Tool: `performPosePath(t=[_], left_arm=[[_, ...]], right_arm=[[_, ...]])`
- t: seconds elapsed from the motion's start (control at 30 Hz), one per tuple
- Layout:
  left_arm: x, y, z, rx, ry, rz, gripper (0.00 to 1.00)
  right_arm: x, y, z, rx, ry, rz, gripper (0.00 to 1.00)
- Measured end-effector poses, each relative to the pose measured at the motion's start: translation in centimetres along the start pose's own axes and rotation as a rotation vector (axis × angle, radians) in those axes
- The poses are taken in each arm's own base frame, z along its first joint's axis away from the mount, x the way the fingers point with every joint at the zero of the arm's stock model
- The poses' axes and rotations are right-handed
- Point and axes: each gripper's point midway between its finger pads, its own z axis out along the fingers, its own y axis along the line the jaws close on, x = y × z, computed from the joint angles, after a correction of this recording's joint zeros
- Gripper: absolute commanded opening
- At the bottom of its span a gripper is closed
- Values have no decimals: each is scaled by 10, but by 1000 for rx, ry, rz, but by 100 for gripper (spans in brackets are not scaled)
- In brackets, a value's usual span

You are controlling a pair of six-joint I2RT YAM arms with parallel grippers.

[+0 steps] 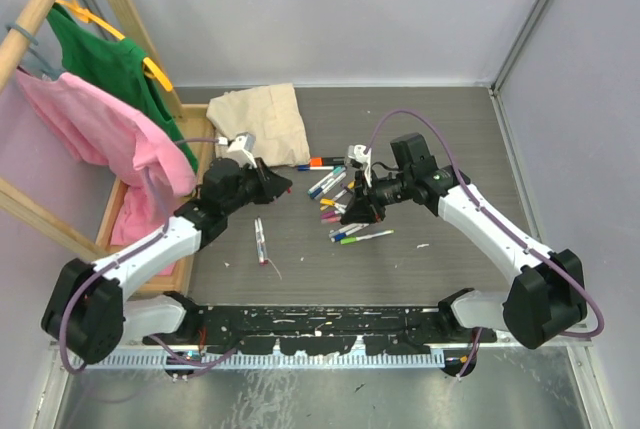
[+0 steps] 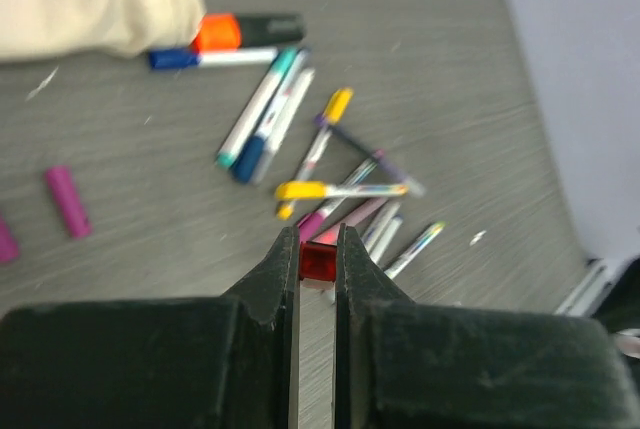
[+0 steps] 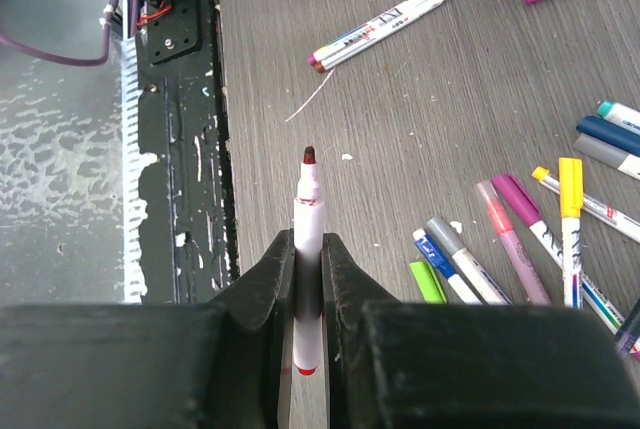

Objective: Open the pen caps
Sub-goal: Place the pen cap at the center of the board.

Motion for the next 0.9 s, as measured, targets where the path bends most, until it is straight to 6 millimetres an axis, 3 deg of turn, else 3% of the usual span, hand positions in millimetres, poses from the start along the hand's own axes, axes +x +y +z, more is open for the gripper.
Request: performPosePath(t=[0.13, 0.4, 0.63, 0.9], left_arm=[[34, 35, 12, -142, 151, 1, 4], [51, 80, 33, -379, 295, 42, 5], [60, 102, 44, -494, 378, 76, 7], [70, 115, 49, -553, 445, 118, 11]], right_arm=[[1, -2, 0, 12, 5, 1, 3], [1, -4, 0, 25, 8, 1, 3], [2, -6, 0, 31, 11, 1, 3], [2, -6, 0, 32, 11, 1, 3]])
